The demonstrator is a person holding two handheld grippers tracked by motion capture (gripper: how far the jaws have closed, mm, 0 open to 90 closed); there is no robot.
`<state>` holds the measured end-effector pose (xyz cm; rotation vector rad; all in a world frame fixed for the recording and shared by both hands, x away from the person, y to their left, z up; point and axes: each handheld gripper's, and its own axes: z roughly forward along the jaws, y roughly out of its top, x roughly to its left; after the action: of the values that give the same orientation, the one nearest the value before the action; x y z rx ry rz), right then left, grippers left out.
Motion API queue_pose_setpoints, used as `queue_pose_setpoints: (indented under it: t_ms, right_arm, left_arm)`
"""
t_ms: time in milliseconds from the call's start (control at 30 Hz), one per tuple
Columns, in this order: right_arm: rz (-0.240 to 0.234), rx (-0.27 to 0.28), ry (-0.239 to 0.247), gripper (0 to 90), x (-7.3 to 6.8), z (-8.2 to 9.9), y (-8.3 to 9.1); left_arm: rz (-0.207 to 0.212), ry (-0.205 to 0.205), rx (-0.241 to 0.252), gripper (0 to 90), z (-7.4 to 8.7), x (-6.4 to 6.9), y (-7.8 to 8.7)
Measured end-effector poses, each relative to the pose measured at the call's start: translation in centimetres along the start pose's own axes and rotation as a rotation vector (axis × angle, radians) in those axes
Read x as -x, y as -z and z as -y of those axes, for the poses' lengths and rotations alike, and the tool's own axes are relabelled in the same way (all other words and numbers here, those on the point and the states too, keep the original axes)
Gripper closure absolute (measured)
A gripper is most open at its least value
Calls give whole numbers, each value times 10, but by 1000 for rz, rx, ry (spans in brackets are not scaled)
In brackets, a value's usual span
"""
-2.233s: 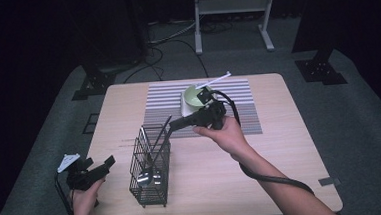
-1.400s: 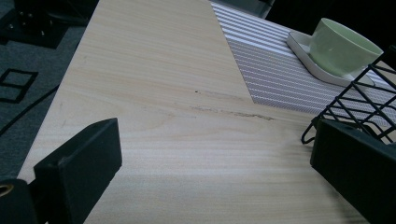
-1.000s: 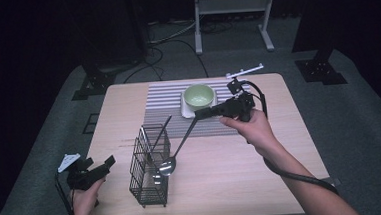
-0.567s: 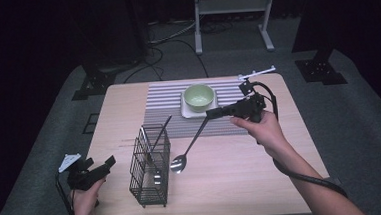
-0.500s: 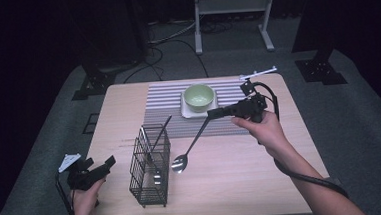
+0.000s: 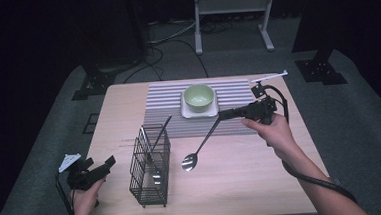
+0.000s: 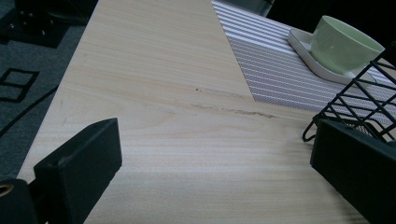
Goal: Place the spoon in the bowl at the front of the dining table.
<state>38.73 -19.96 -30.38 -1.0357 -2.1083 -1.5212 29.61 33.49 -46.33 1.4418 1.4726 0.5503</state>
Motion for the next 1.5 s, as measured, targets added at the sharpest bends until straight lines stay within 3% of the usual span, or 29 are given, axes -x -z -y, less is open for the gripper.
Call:
queue_pose_setpoints:
  t_ms: [767,1267,1500]
  right_arm:
    - [53,39,-87,892,40,26,22]
    - [109,65,-134,892,67,36,27]
    - [120,78,-144,892,73,36,27]
  left_arm:
    - [-1,-5,-1,9,0,0,-1]
    - [-1,-4,0,9,0,0,-1]
    - [-2,-5,0,9,0,0,-1]
